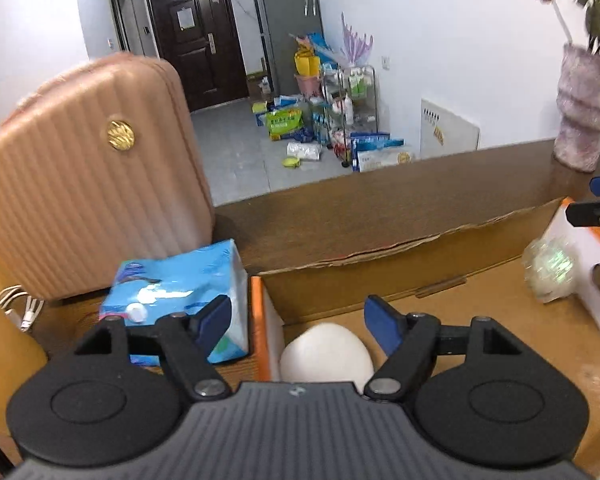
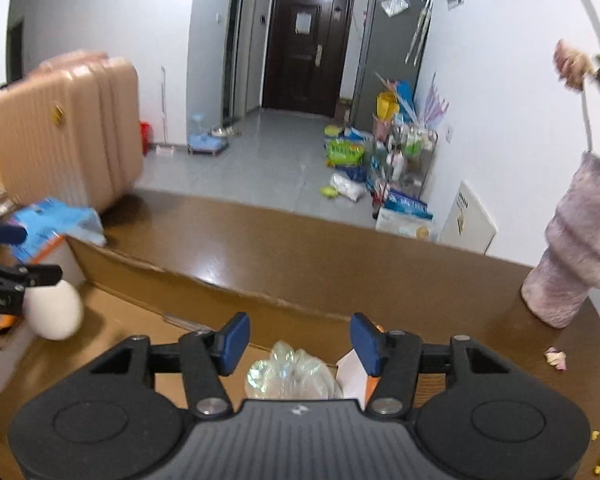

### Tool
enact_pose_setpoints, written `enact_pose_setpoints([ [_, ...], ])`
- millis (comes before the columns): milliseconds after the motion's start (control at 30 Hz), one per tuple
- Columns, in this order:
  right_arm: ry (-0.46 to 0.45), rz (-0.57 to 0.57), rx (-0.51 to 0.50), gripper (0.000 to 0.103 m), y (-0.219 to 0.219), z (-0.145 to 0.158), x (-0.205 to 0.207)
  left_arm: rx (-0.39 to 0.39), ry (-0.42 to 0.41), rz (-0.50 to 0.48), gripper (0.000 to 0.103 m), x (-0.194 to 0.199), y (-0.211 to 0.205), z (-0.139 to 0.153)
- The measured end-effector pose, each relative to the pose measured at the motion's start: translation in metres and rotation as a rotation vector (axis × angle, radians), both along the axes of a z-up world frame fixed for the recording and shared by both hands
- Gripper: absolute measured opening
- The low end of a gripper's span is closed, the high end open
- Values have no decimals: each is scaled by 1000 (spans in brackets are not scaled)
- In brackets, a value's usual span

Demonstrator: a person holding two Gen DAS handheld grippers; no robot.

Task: Organize soft objects
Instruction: 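Carry the foam cylinder with the left tool into the box while the right tool drops the bag there, then grasp the brown scouring pad with the left tool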

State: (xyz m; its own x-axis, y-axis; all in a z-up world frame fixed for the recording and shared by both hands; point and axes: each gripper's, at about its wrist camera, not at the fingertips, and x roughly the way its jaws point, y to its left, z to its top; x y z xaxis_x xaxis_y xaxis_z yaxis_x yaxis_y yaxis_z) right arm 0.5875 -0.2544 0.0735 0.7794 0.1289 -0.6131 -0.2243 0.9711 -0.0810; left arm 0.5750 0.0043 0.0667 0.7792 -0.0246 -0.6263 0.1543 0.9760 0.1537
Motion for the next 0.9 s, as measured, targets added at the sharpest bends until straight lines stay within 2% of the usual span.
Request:
enact_pose_setpoints([
  [100,-53,20,16,58,-8,30,-35,-25,-43,-10,76,-36,8,27],
  [200,-110,53,38,62,-15,56,-82,-52,-112,-42,80,-94,16,54],
  [367,-201,107,79,67,-19,75,-182,-97,-222,-88,83,-199,31,72],
  [500,-270,150,139,75,-11,60,-272,-127,-319,-53,87,-283,41,56],
  [600,-272,191,221,78,-3,38,-335,-138,-368,12,87,-336,48,35],
  [667,-294,198,263,81,5,22,-375,-171,-374,36,88,-368,52,20],
  [800,-365,160,271,83,19,-8,-439,-219,-378,68,89,-423,63,-4],
  [900,-350,138,289,85,25,-24,-470,-265,-344,78,90,-450,74,-14],
])
